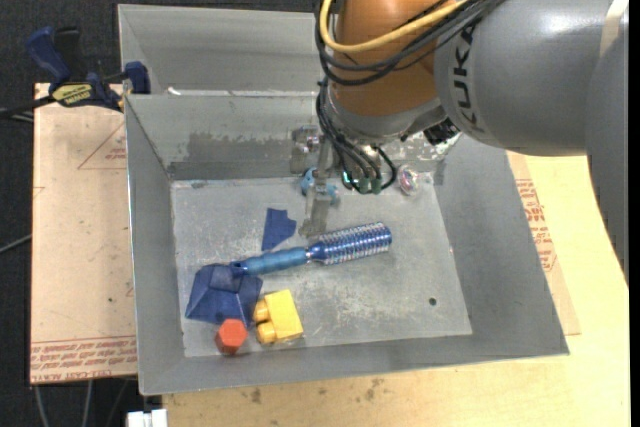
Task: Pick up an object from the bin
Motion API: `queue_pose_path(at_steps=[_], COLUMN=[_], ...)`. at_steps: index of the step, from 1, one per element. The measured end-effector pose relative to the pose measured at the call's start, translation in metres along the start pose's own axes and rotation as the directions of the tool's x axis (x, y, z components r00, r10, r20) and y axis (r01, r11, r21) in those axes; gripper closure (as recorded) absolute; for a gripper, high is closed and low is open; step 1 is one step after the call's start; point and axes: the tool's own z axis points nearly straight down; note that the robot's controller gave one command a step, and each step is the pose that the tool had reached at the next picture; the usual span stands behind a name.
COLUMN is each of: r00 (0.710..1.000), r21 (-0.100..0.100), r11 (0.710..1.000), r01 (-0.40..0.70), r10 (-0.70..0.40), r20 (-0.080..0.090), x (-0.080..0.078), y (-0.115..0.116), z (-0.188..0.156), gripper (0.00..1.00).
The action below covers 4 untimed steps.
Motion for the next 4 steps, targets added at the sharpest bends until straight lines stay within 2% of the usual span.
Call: queue_pose_path(at_steps=[1,2,3,4], r00=[0.97,0.889,0.865,0.858], r21=[0.001,0.004,0.004,0.0], r11=[0.97,0.889,0.865,0.858], r01=[0.244,0.458,0.502,0.513], r10=[-0.244,-0.458,-0.502,-0.513], r20=[0.0,0.01,0.008,0.005], x=[0.047,0.045,0.032,0.029], y=[-0.066,-0.063,-0.069,-0.034], z=[0.15,0.115,0.116,0.148], gripper=[0.0,0.0,0.0,0.0])
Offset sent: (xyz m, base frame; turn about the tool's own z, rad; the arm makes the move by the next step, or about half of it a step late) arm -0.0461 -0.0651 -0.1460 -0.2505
